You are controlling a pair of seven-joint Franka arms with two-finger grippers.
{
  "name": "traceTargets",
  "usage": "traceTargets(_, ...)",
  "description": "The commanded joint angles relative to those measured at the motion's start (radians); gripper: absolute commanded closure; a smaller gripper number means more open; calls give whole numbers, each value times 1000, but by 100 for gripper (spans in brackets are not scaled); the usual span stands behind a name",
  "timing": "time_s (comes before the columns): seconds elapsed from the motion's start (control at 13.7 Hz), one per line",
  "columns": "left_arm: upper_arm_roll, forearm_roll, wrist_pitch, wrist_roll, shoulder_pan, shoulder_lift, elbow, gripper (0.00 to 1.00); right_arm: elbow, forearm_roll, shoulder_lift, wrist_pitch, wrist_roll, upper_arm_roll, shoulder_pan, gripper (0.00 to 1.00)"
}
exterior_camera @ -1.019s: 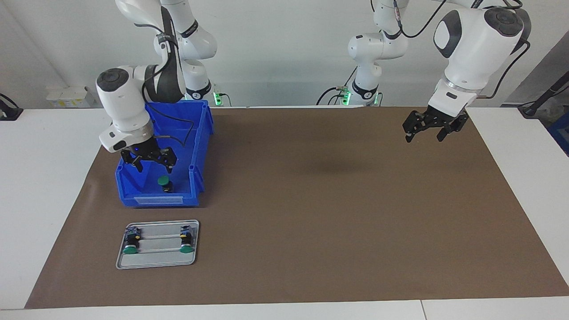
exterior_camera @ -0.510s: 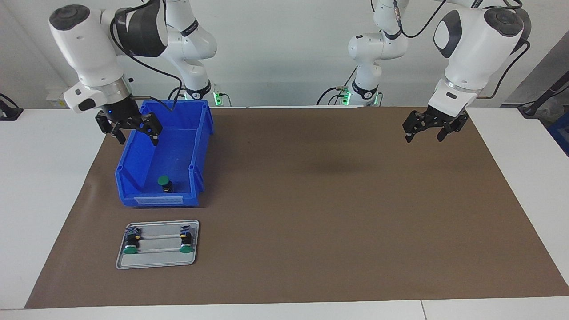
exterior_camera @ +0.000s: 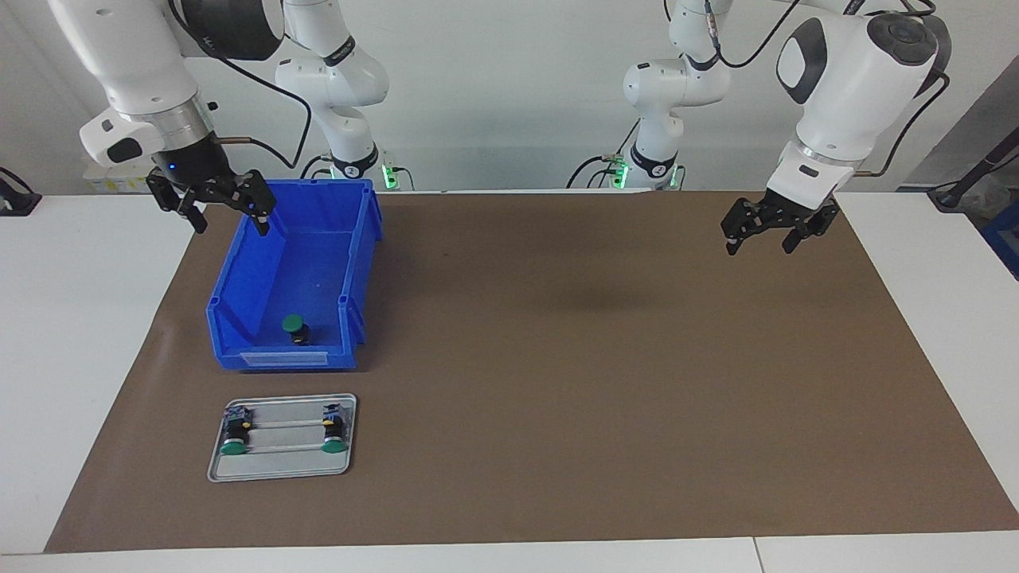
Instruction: Place and press button with both arms
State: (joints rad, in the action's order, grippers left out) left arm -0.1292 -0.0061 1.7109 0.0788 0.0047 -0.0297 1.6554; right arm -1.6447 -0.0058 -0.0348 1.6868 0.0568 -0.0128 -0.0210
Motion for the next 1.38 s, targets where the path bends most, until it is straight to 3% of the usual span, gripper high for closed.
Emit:
traceTargets(0.0,-3,-2,-5,-11,8,28,29,0,66,20,39,-52,3,11,-8,1)
traceTargets(1.31,-1,-3,-5,-11,8,28,27,0,59,32,42,-91,1,13,21,0)
